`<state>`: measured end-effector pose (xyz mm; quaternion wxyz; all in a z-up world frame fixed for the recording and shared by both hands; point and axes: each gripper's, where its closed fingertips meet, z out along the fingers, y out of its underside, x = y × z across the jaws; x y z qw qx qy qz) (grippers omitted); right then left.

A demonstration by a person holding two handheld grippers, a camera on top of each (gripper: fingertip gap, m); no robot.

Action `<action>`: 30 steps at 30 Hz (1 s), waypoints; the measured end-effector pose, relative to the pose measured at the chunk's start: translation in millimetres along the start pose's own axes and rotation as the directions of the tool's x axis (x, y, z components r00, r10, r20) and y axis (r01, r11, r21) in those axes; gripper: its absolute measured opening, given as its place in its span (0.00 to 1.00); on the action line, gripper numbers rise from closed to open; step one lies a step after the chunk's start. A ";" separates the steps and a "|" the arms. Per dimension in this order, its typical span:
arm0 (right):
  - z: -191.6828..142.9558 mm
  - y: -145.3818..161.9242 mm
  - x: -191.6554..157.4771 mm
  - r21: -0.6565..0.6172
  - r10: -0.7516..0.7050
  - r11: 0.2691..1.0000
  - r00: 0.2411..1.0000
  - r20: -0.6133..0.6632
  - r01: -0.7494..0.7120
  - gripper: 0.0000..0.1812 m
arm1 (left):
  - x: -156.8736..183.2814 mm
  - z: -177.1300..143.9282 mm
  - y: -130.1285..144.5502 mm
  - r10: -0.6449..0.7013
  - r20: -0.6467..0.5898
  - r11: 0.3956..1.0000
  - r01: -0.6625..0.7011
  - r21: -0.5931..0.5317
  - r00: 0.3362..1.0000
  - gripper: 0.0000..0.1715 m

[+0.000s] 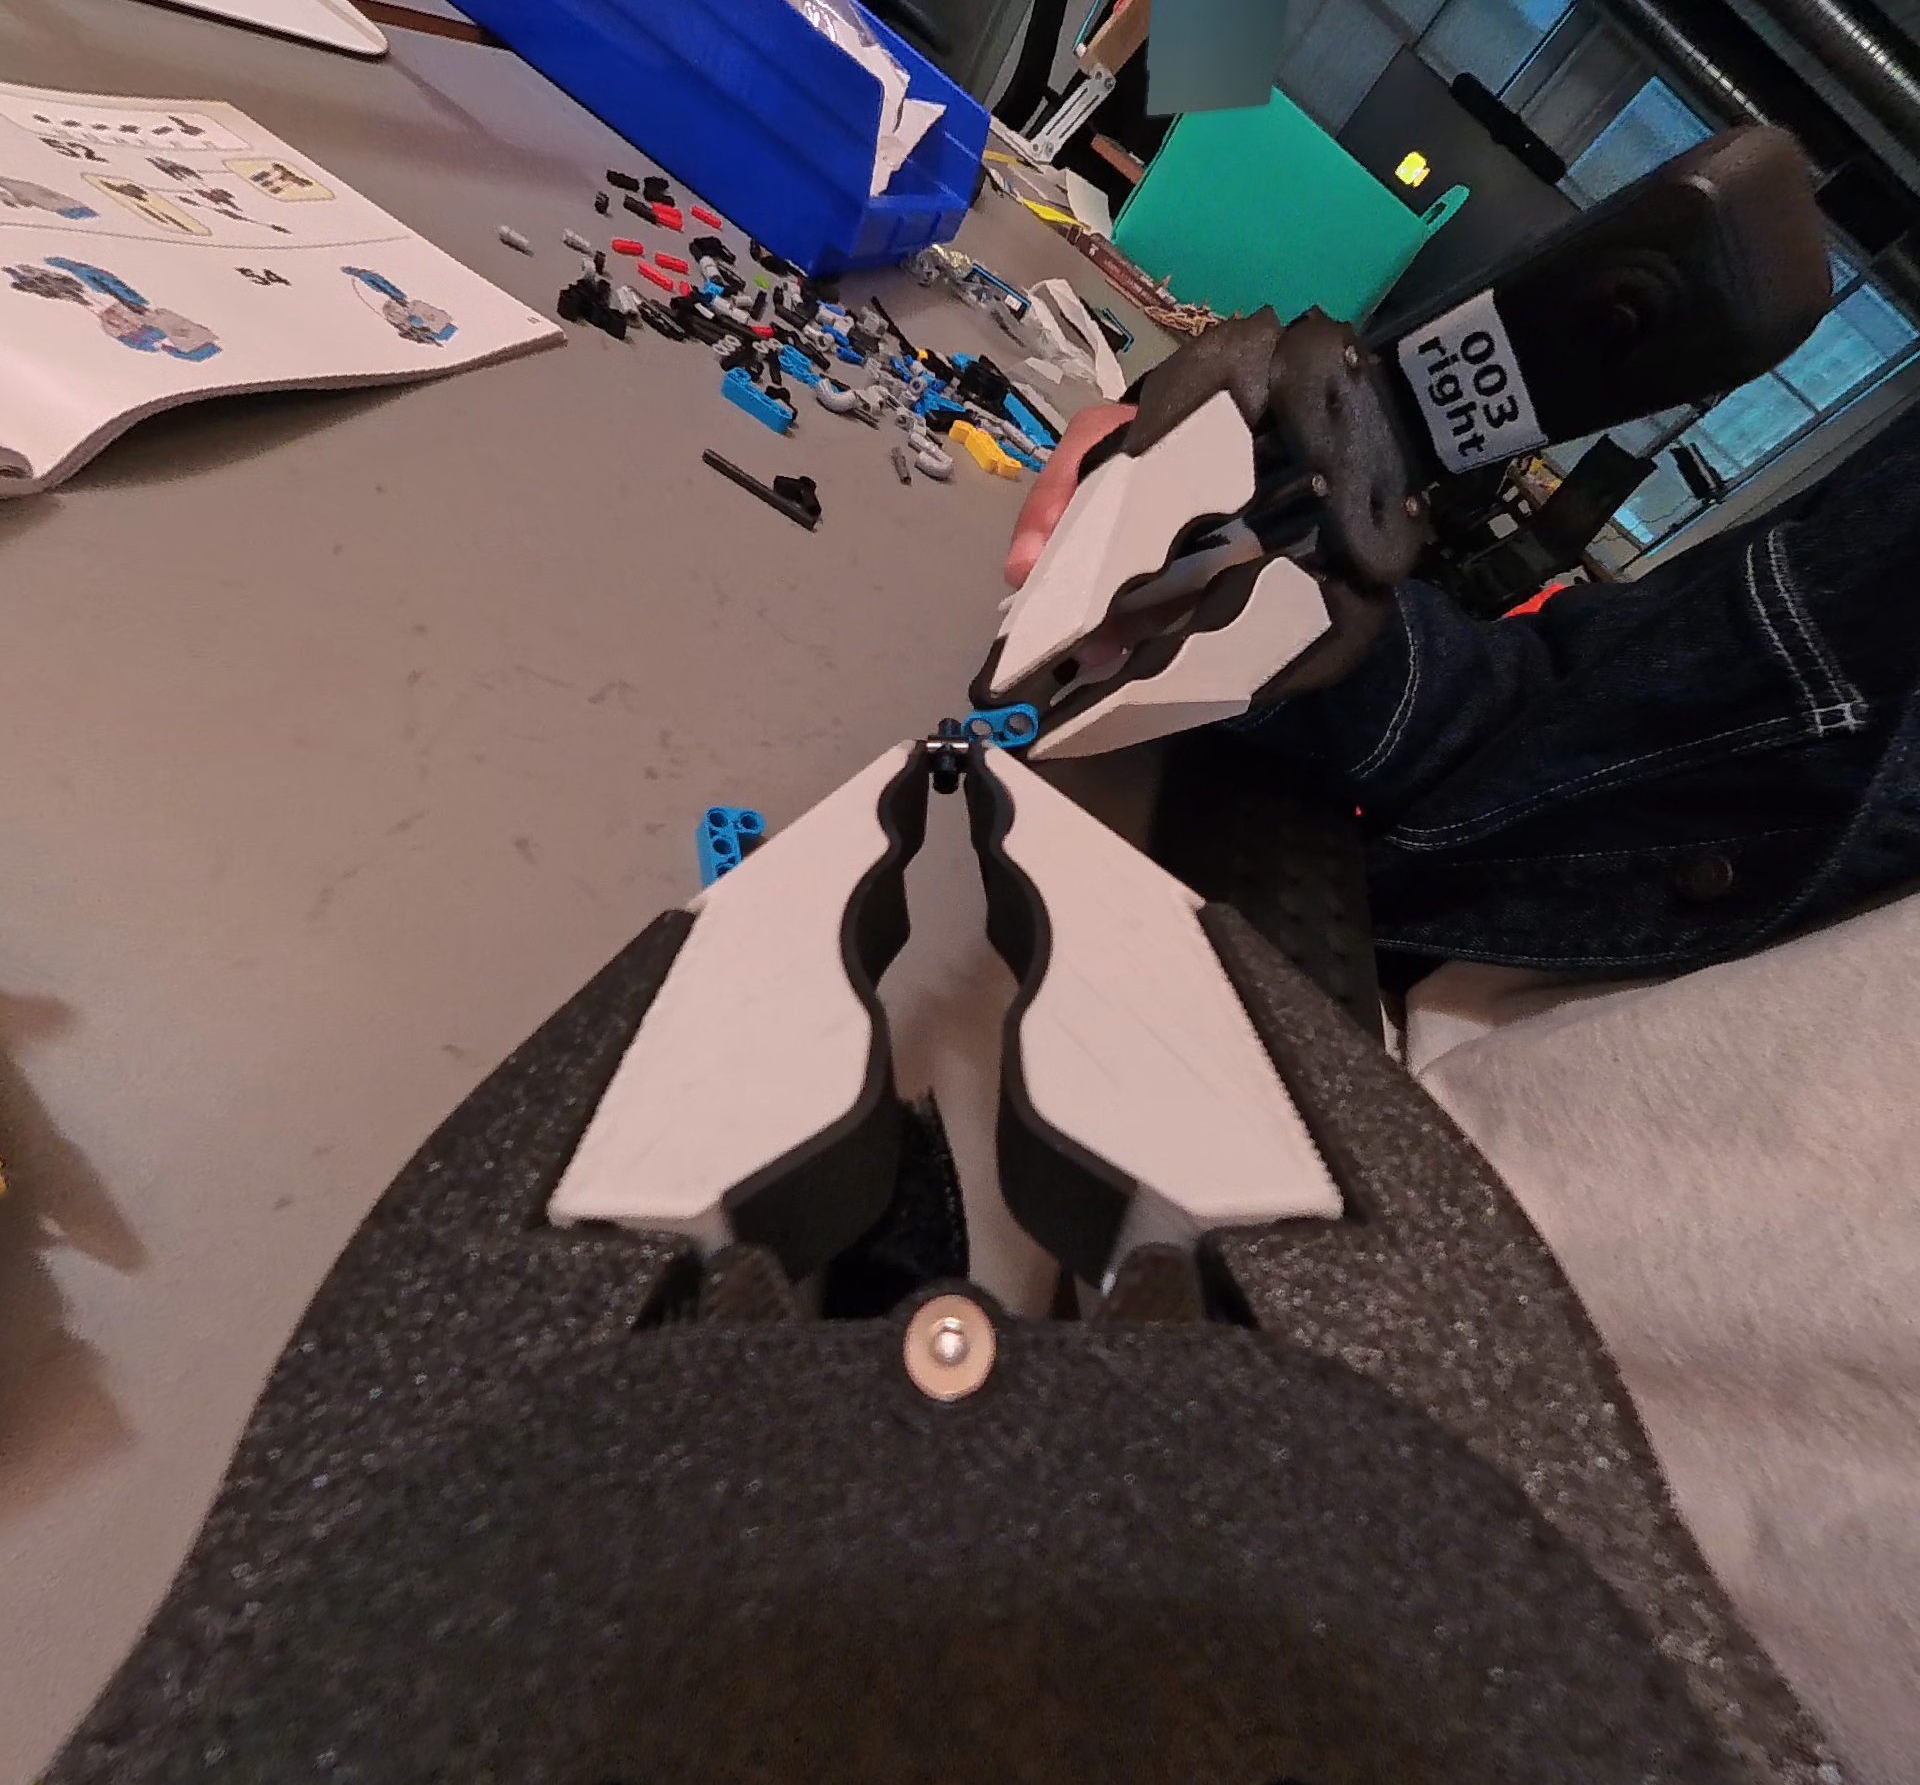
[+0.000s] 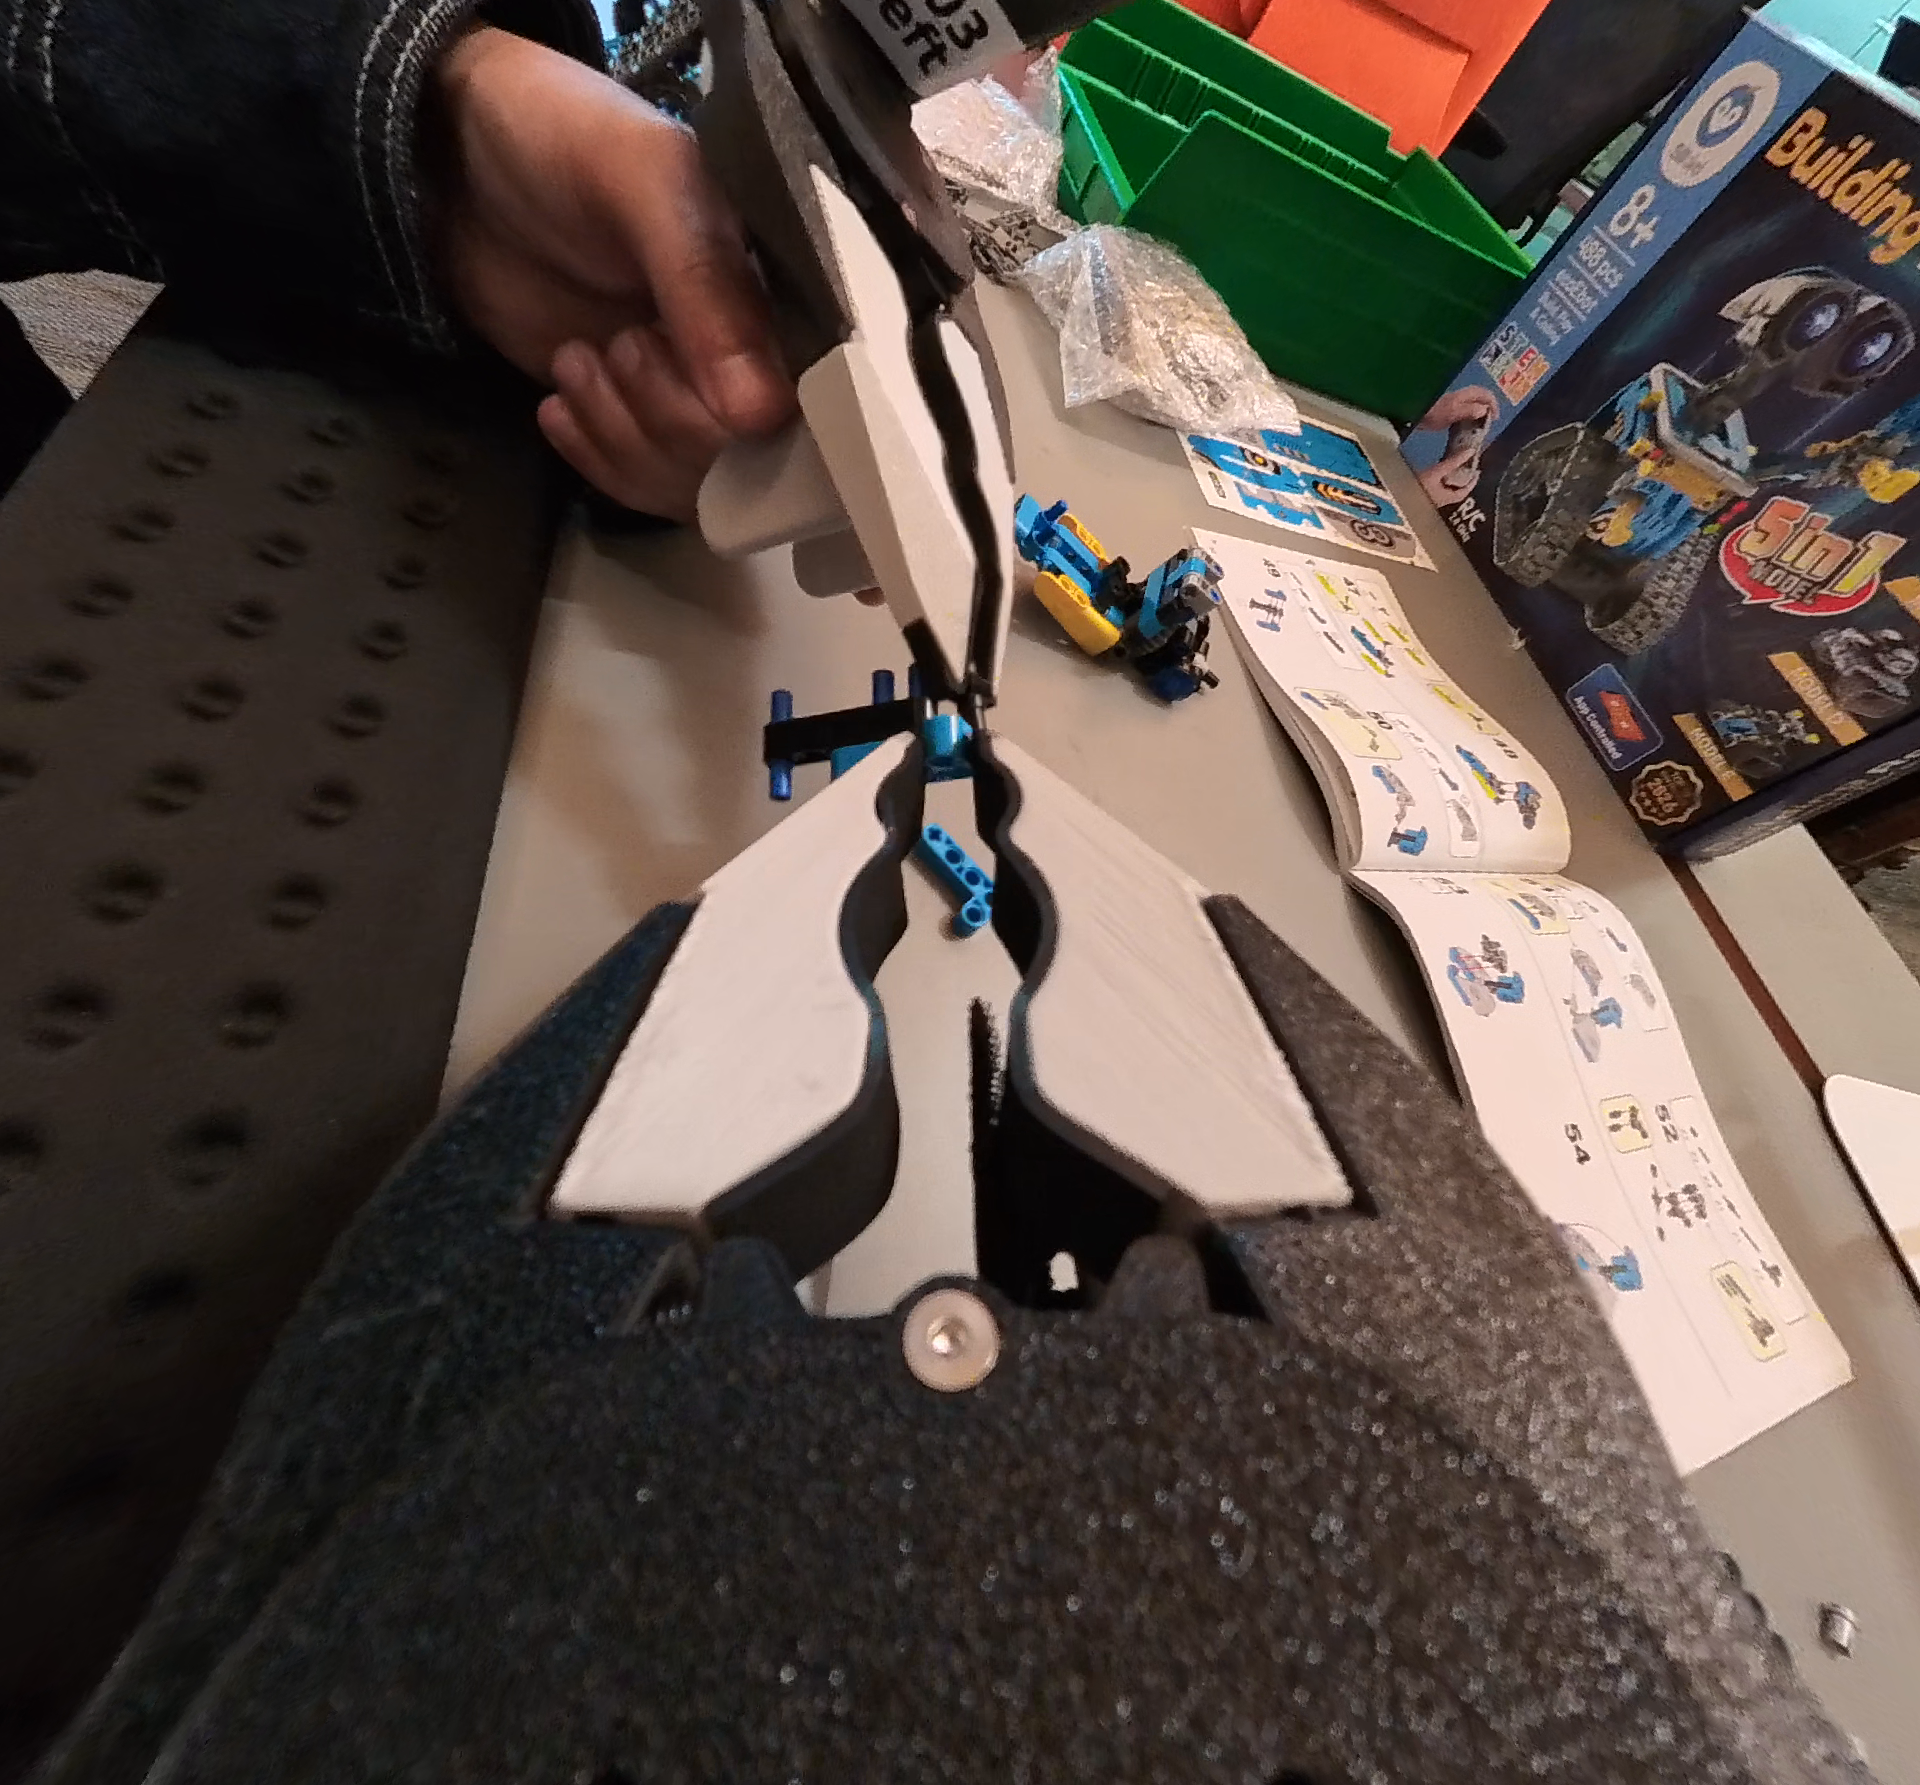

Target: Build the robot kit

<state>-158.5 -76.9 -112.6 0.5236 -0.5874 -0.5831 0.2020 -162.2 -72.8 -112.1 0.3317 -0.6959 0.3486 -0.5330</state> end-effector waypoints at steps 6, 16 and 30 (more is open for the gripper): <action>0.9 7.6 4.9 -0.052 -0.054 0.997 0.997 -0.048 0.052 0.04 | 2.8 -0.5 0.0 0.010 -0.012 1.000 -0.010 -0.002 1.000 0.04; -1.2 0.0 -3.0 0.012 -0.049 0.999 0.999 -0.003 0.049 0.04 | 7.7 2.0 3.3 0.018 -0.039 1.000 -0.019 -0.024 0.999 0.04; 7.7 21.2 -9.7 -0.075 0.025 0.997 0.999 0.044 -0.022 0.08 | 7.2 7.3 10.6 0.053 -0.013 0.996 -0.054 -0.074 0.998 0.04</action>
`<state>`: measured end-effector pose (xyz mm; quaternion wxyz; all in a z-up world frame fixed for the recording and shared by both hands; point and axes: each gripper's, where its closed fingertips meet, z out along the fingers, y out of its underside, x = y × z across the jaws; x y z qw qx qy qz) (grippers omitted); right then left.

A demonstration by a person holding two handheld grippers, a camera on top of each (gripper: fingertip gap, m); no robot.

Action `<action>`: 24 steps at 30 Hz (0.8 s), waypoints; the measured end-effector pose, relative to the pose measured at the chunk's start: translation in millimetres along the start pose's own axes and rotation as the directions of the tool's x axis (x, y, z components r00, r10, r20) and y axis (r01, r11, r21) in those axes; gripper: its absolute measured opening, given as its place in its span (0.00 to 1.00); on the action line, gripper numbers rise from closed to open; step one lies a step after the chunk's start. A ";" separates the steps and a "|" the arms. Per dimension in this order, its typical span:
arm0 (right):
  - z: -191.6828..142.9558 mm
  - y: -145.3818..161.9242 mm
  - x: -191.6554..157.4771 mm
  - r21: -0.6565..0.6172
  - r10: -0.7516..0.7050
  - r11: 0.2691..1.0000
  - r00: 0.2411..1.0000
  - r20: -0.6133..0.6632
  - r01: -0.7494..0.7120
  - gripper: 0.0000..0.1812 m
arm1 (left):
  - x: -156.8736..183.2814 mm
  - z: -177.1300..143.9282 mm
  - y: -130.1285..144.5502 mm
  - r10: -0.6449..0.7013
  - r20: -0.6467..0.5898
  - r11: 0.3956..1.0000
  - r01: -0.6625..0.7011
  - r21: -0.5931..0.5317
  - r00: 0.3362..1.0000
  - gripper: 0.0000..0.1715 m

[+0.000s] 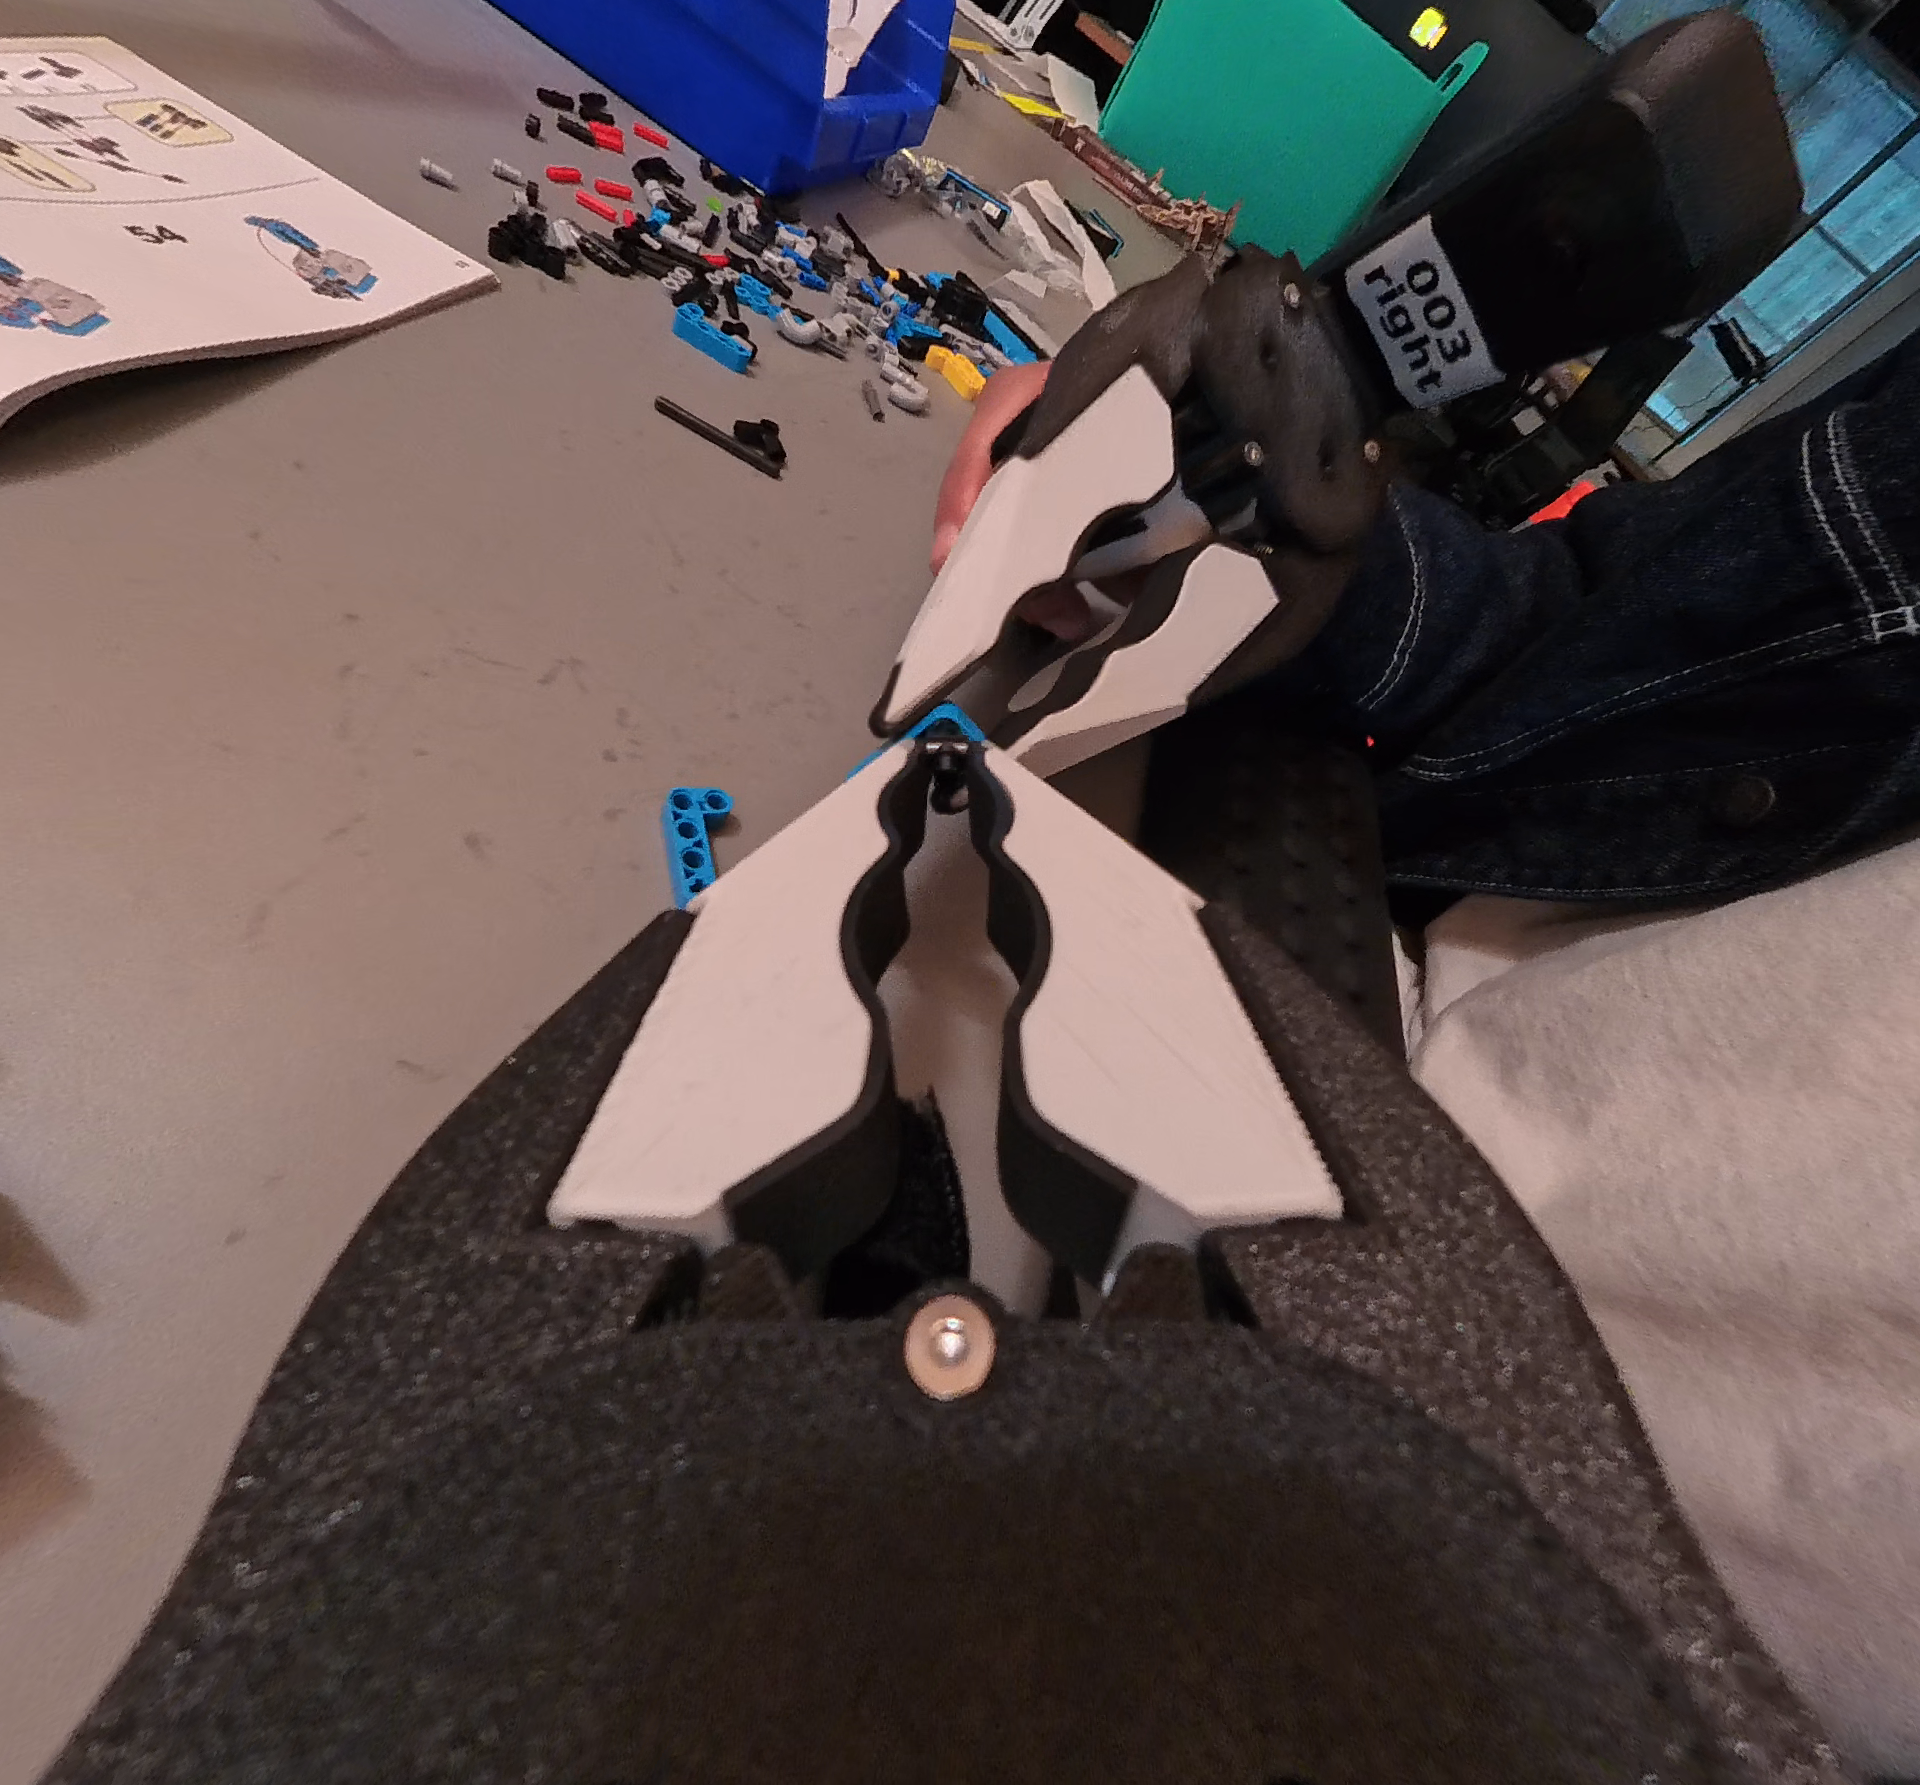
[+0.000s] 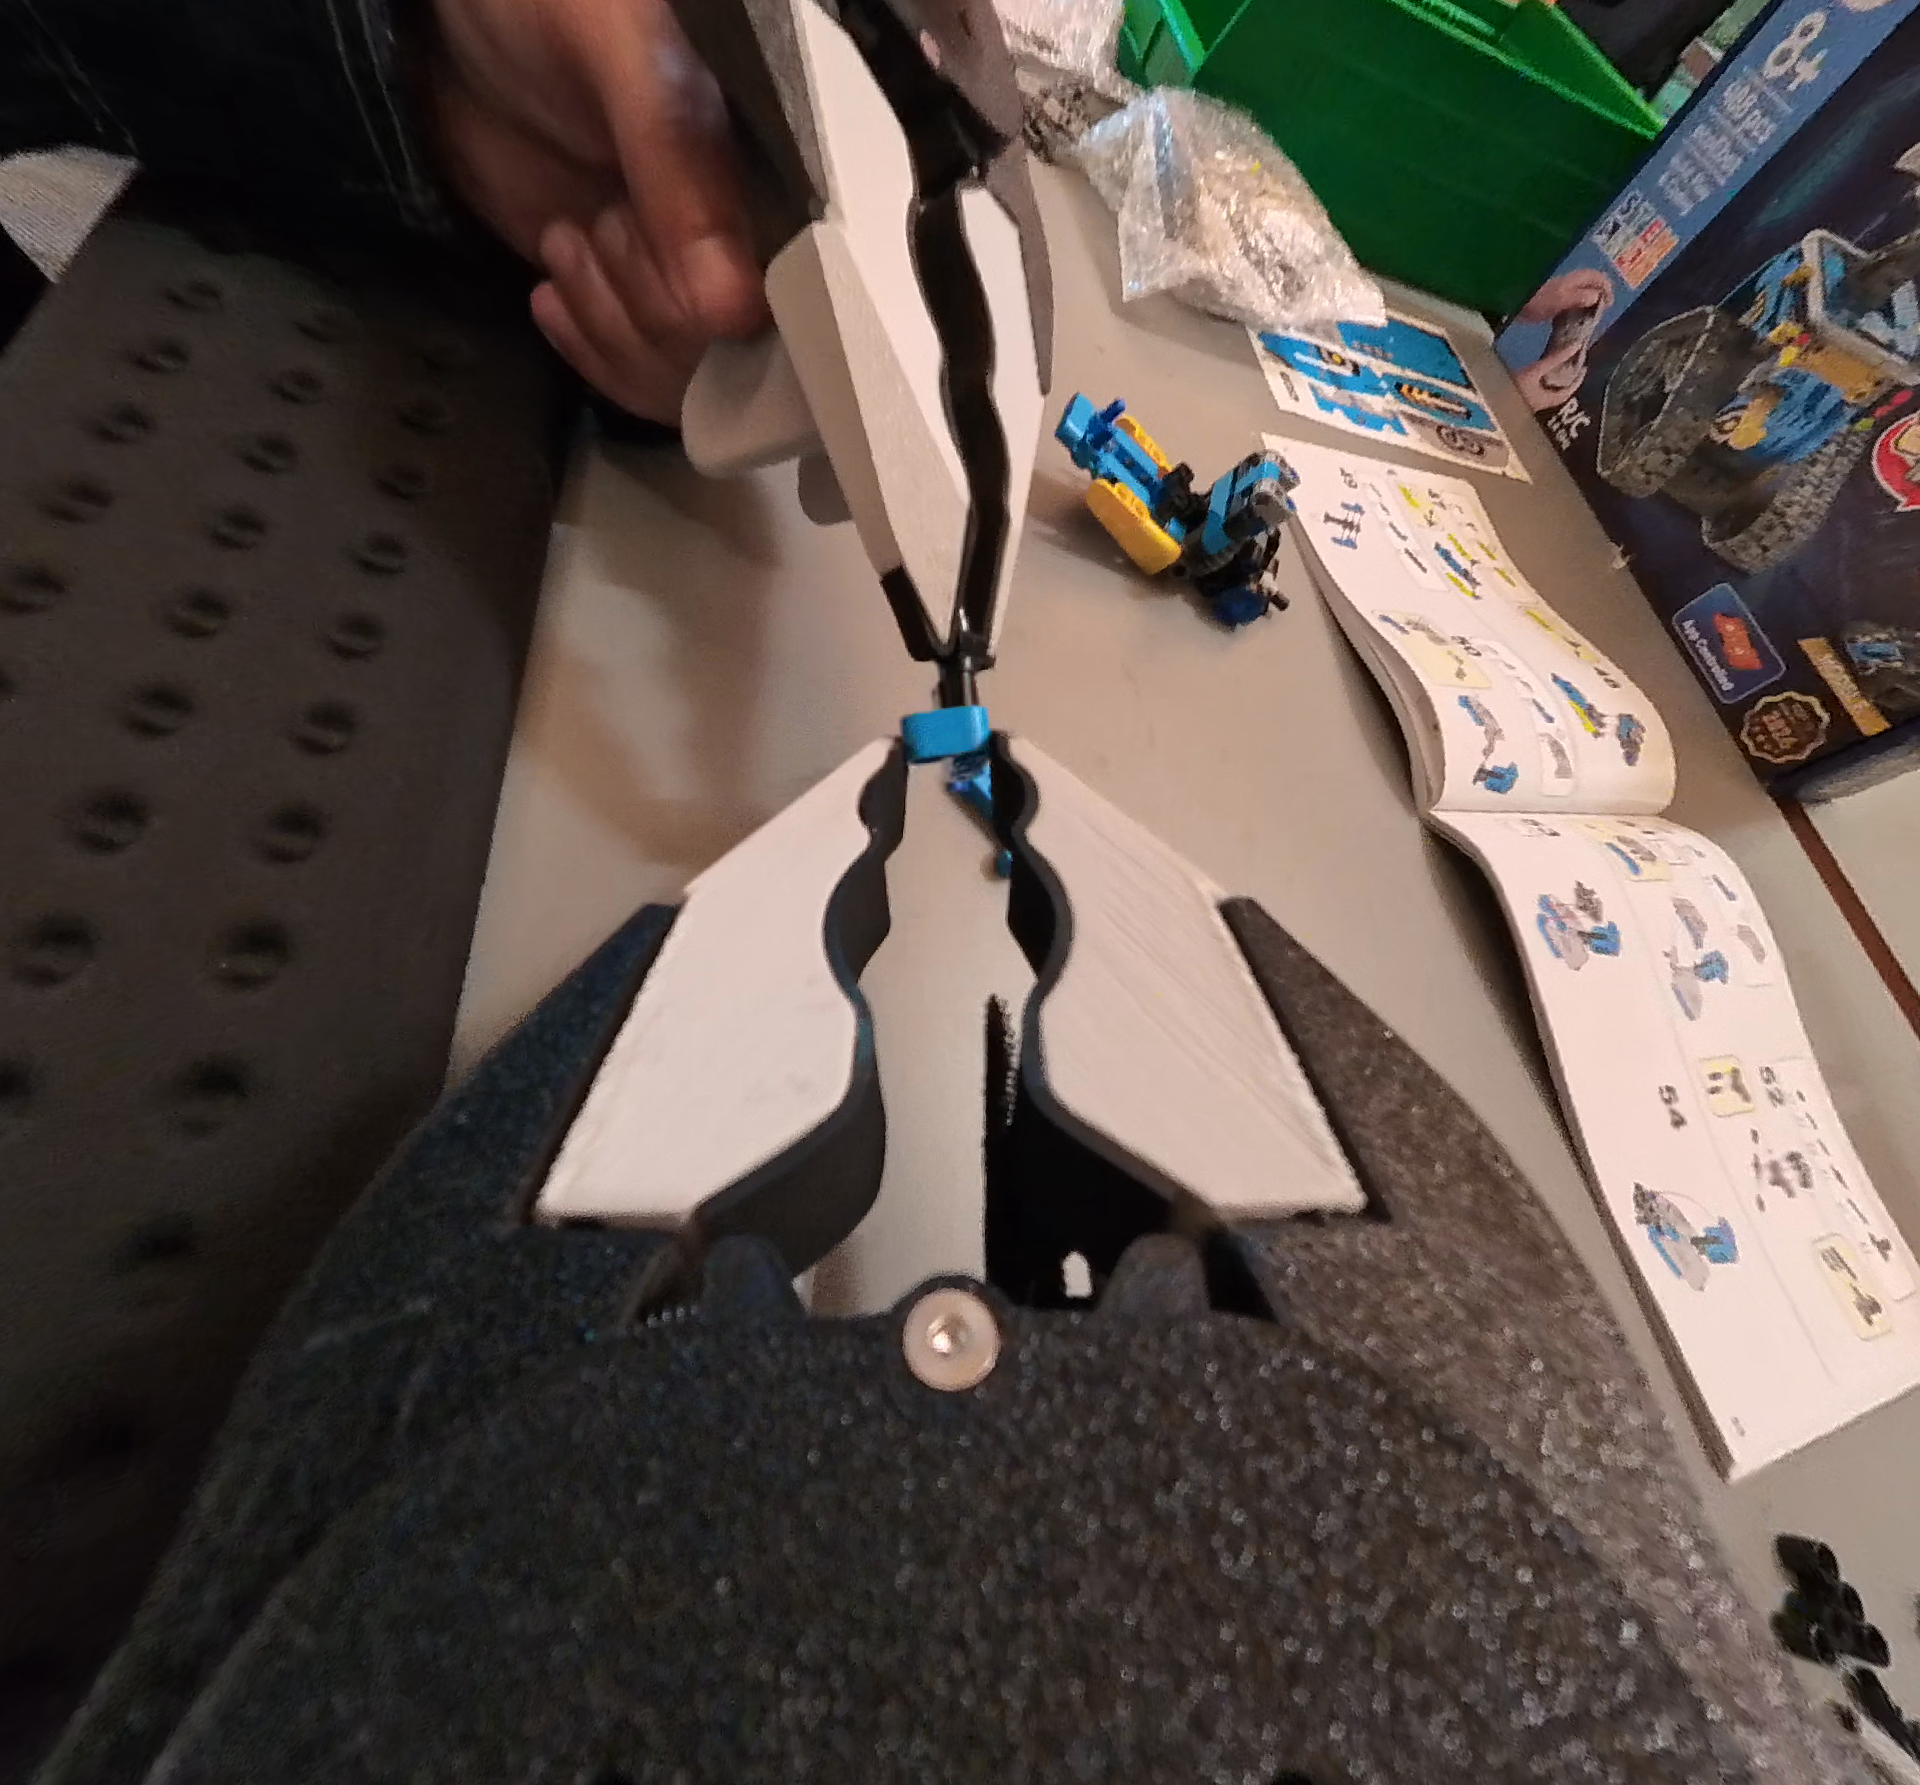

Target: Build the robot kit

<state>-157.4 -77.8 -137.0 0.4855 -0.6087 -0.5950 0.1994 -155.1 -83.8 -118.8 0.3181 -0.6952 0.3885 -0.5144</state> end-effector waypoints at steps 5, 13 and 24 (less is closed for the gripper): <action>-1.6 0.3 -2.2 -0.008 0.032 0.999 0.999 0.032 -0.031 0.08 | 2.7 1.2 0.9 0.048 0.014 0.999 -0.048 -0.008 0.999 0.04; -19.3 -8.5 -21.3 0.021 0.231 0.969 0.928 0.291 -0.248 0.08 | 23.9 5.1 5.5 0.303 0.021 0.953 -0.302 -0.023 0.953 0.04; -9.7 7.7 -32.6 -0.097 0.168 0.984 0.948 0.270 -0.147 0.07 | 17.7 11.2 17.3 0.370 0.059 0.926 -0.363 -0.105 0.927 0.04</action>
